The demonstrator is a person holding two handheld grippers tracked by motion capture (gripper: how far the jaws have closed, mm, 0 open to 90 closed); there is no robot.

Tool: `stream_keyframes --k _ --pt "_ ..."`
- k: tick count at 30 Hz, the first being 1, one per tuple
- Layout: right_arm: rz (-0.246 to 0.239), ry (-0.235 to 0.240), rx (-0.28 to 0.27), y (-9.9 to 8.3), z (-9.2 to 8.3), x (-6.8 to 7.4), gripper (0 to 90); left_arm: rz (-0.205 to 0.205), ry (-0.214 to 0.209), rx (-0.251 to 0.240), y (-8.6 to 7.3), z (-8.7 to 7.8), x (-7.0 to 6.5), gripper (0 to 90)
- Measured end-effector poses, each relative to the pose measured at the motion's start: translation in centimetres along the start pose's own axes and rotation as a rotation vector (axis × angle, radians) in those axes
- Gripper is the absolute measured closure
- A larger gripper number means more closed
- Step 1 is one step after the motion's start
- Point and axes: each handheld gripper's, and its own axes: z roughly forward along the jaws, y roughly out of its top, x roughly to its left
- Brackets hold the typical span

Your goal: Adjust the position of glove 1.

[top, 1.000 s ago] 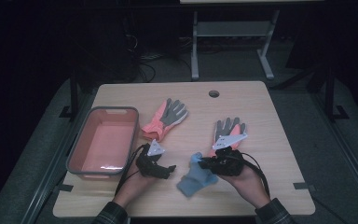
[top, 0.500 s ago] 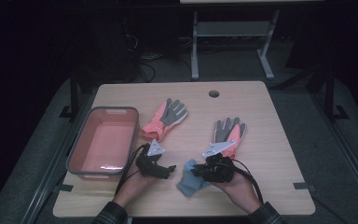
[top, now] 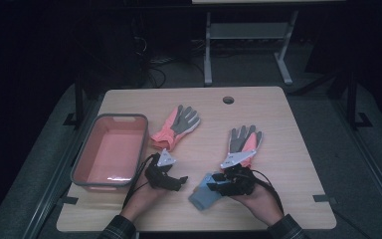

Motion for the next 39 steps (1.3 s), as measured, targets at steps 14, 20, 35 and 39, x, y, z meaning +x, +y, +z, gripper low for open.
stream_keyframes --k 14,20,35,39 --pt "-0.065 -0.015 0.056 -3.3 -2.2 -1.1 90.0 0.013 -0.009 0.022 0.2 -0.1 0.0 13.1" --pt "-0.051 -0.067 0.041 -4.9 -3.2 -2.3 85.3 0.022 -0.009 0.028 0.3 -0.2 -0.3 13.3" --pt "-0.004 -0.218 -0.013 -8.7 -5.2 -6.2 34.7 0.047 -0.046 0.017 1.5 -1.1 -1.5 13.8" --pt "0.033 -0.266 -0.012 -9.8 -5.5 -7.6 23.6 0.03 -0.083 -0.012 2.7 -2.1 -2.3 13.7"
